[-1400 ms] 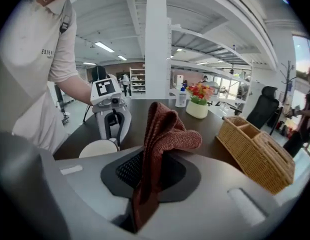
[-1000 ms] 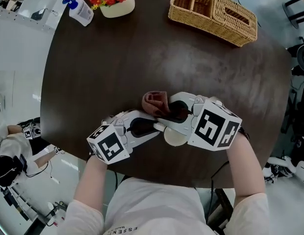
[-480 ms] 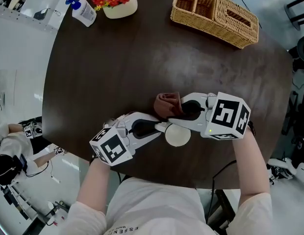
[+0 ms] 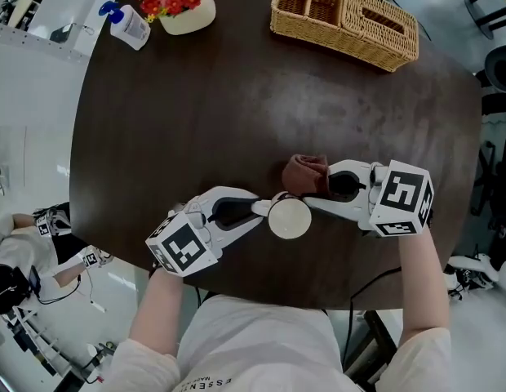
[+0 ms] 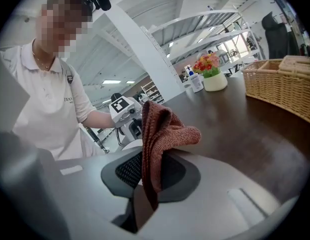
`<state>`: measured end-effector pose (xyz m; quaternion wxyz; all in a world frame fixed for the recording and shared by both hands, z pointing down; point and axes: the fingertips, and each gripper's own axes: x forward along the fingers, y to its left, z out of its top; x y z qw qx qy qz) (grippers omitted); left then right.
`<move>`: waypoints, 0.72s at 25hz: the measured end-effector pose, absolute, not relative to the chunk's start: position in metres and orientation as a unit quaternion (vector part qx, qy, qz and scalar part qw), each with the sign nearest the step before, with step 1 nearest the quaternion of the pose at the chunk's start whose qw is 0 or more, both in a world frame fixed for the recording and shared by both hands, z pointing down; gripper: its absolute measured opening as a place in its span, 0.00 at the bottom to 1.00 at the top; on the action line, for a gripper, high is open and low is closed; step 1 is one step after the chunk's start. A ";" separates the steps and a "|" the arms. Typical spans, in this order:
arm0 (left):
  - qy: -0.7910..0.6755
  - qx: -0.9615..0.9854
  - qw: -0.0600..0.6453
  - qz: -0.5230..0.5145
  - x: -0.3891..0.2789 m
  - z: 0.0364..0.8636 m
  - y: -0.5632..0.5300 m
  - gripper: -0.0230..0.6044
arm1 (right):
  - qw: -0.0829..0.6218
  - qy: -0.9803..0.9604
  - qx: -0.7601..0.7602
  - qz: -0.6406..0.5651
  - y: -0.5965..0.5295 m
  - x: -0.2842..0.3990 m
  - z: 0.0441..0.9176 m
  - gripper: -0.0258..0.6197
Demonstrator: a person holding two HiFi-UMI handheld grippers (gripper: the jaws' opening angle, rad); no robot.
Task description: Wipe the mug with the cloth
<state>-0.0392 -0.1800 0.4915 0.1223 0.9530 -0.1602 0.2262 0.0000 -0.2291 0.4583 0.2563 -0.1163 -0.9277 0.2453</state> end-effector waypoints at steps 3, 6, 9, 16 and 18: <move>-0.155 0.956 0.110 0.223 -0.039 0.492 -0.176 0.18 | 0.284 -0.924 -0.096 0.235 -0.224 0.015 0.471 0.17; -0.135 0.961 0.089 0.226 -0.038 0.492 -0.172 0.18 | 0.291 -0.924 -0.074 0.238 -0.218 0.025 0.477 0.17; -0.107 0.963 0.059 0.240 -0.038 0.493 -0.168 0.18 | 0.282 -0.927 -0.048 0.243 -0.214 0.033 0.479 0.17; -0.068 0.967 0.014 0.244 -0.028 0.495 -0.170 0.19 | 0.250 -0.938 0.105 0.216 -0.226 0.051 0.479 0.17; -0.064 0.970 0.013 0.236 -0.024 0.495 -0.171 0.19 | 0.237 -0.935 0.158 0.213 -0.231 0.057 0.481 0.17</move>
